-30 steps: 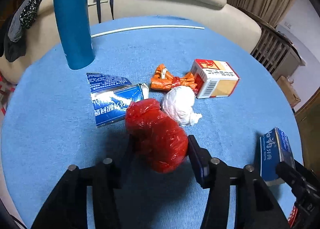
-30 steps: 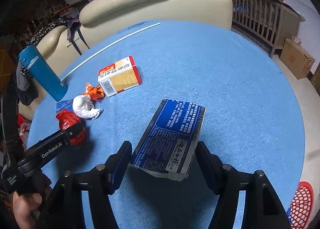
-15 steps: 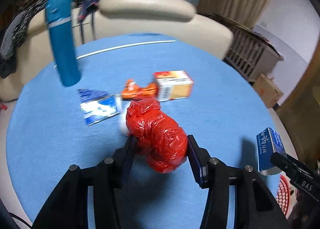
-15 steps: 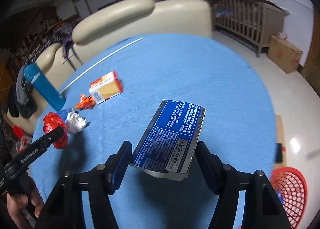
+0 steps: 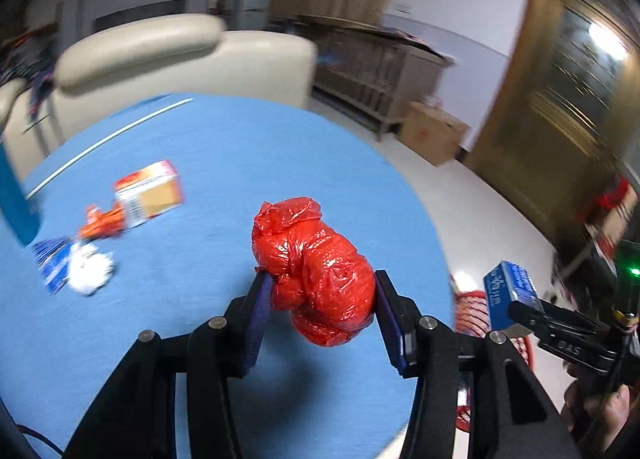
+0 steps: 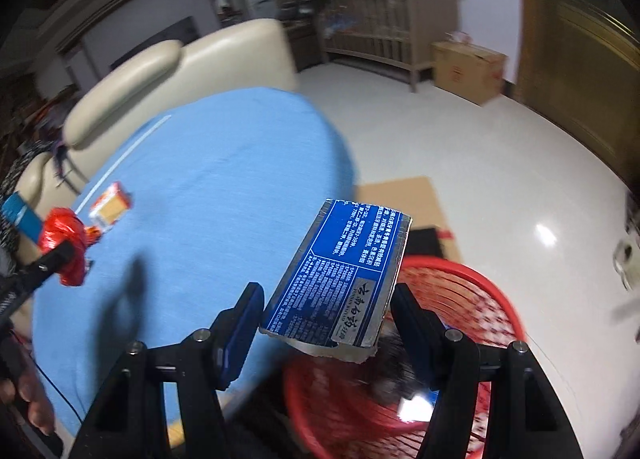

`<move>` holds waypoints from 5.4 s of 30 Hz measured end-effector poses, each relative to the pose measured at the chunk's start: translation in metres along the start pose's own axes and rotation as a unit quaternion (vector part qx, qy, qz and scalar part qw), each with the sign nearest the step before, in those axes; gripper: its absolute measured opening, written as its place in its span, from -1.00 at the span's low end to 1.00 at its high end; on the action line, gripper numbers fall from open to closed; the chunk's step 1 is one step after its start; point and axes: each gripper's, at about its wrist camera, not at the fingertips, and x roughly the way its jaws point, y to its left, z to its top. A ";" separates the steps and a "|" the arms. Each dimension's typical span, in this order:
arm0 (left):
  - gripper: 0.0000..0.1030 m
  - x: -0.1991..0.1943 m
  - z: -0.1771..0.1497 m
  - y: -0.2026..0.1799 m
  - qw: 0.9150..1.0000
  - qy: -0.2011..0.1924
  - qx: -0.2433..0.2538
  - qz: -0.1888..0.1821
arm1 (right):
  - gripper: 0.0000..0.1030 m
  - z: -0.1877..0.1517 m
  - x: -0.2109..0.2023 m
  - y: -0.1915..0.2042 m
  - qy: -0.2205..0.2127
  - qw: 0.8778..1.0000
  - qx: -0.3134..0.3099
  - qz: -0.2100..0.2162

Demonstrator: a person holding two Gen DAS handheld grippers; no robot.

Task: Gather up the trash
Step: 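Carry the red bag and blue box to the red basket and open both tools, then move both empty tools back toward the table, then grasp the white tissue with the left tool while the right tool grasps the red-and-white medicine box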

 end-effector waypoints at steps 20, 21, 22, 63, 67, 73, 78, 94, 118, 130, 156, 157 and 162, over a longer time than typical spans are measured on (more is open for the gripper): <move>0.01 0.036 -0.013 -0.143 0.982 0.053 0.144 -0.107 | 0.42 -0.035 0.017 -0.080 0.064 0.997 0.038 -0.016; 0.01 0.039 -0.013 -0.145 0.982 0.057 0.145 -0.108 | 0.43 -0.036 0.019 -0.081 0.068 0.997 0.040 -0.014; 0.02 0.041 -0.013 -0.145 0.982 0.060 0.145 -0.107 | 0.49 -0.039 0.019 -0.082 0.071 0.996 0.043 -0.011; 0.42 0.033 -0.009 -0.017 0.996 0.070 0.024 -0.042 | 0.50 0.004 0.012 -0.032 0.012 0.999 0.030 0.036; 0.43 0.022 -0.011 0.027 0.998 0.054 -0.024 -0.006 | 0.49 0.010 0.022 0.008 0.020 0.998 -0.007 0.056; 0.43 0.006 -0.013 0.106 0.993 0.027 -0.071 0.089 | 0.49 0.012 0.031 0.061 0.029 0.995 -0.052 0.083; 0.46 0.007 -0.010 0.178 0.982 0.013 -0.115 0.152 | 0.49 0.012 0.035 0.093 0.032 0.992 -0.079 0.094; -0.34 0.061 -0.005 0.225 0.975 0.062 -0.119 0.178 | 0.49 0.013 0.048 0.143 0.048 0.985 -0.115 0.117; -0.40 -0.014 -0.058 0.232 0.967 0.027 -0.166 0.191 | 0.59 0.052 0.119 0.337 0.047 0.961 -0.178 0.208; -0.40 -0.027 -0.068 0.244 0.964 0.030 -0.182 0.190 | 0.59 0.068 0.188 0.416 0.072 0.984 -0.071 0.150; -0.40 -0.019 -0.070 0.238 0.965 0.038 -0.176 0.191 | 0.59 0.100 0.201 0.364 0.022 0.997 -0.058 0.049; -0.40 -0.019 -0.071 0.237 0.965 0.039 -0.175 0.192 | 0.59 0.098 0.207 0.370 0.025 0.997 -0.064 0.044; -0.40 -0.020 -0.071 0.240 0.963 0.038 -0.178 0.197 | 0.14 0.090 0.216 0.366 0.038 0.994 -0.089 0.049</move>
